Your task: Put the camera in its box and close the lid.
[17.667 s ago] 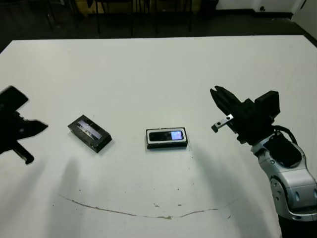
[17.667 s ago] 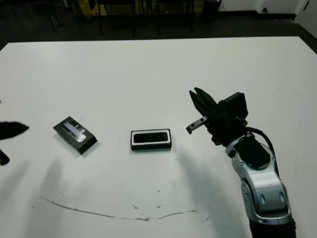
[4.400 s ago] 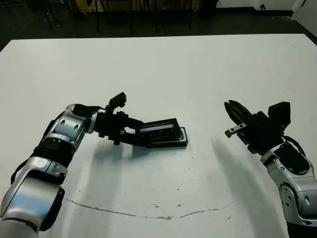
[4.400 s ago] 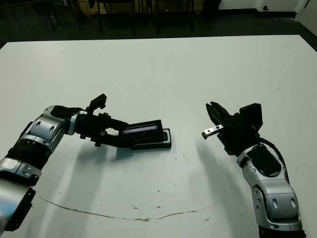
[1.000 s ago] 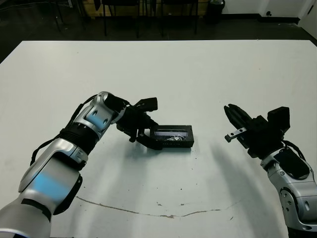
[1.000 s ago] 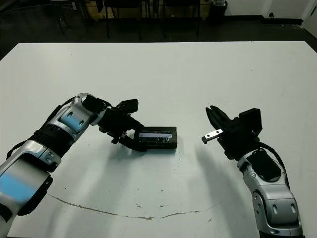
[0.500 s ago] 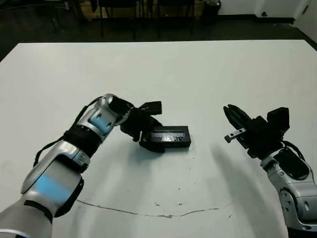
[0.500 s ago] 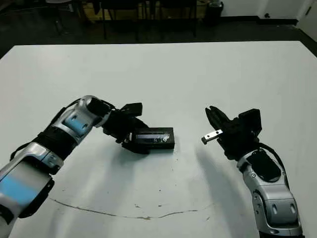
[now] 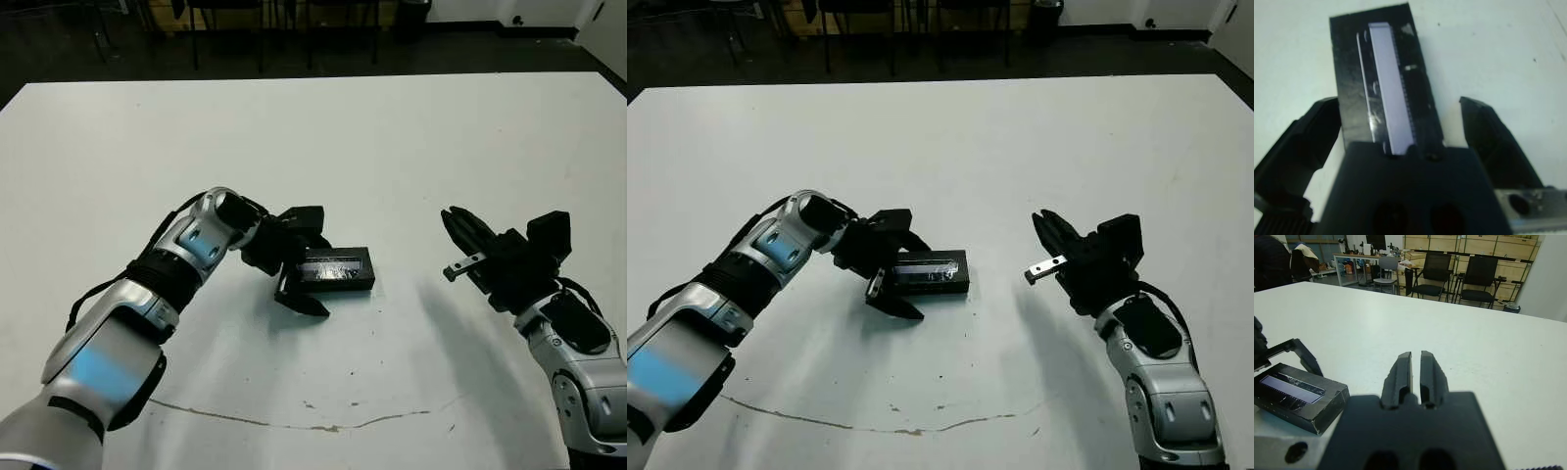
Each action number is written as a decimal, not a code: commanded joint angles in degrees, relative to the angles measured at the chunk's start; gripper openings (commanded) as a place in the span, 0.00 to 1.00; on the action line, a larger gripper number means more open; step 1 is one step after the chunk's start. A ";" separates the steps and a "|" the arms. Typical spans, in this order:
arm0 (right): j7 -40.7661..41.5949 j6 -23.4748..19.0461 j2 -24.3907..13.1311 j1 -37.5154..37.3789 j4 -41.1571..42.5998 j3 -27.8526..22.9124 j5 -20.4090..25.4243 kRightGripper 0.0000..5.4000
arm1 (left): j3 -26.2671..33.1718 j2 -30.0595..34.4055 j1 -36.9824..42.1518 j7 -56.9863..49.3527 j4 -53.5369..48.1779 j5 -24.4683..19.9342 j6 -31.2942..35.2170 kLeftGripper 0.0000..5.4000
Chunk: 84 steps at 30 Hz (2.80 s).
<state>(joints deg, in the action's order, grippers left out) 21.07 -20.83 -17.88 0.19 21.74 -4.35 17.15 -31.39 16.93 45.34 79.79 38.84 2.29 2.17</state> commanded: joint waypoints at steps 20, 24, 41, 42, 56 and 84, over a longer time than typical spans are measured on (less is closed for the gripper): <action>-0.38 -1.17 0.04 1.19 -1.83 0.64 -0.10 0.00 | 11.80 23.59 -15.85 -5.29 -20.30 -0.65 6.26 1.00; -0.01 0.18 -0.06 1.38 -2.50 1.00 -0.70 0.00 | 23.40 19.04 -21.40 -24.60 -35.15 -2.21 18.04 0.97; -1.09 -0.60 0.39 1.41 -2.28 1.32 -0.93 0.00 | 16.53 -8.61 -27.51 -58.10 -52.53 -3.23 27.15 0.38; -1.09 -0.58 0.42 1.42 -2.31 1.35 -0.89 0.00 | 14.96 -8.94 -27.12 -58.46 -52.42 -2.38 28.57 0.34; -0.90 0.14 0.83 -0.53 -0.44 1.16 -0.24 0.00 | 5.16 -11.29 -29.59 -57.93 -45.23 0.29 34.73 0.00; 0.98 3.10 1.21 -1.88 -1.55 1.43 0.85 0.00 | 13.87 -8.55 -33.46 -56.33 -40.55 -8.32 42.85 0.00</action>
<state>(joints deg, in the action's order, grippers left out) 21.64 -18.03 -16.86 -0.90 21.10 -2.90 17.72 -18.84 4.65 17.46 23.75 -3.56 -6.45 38.78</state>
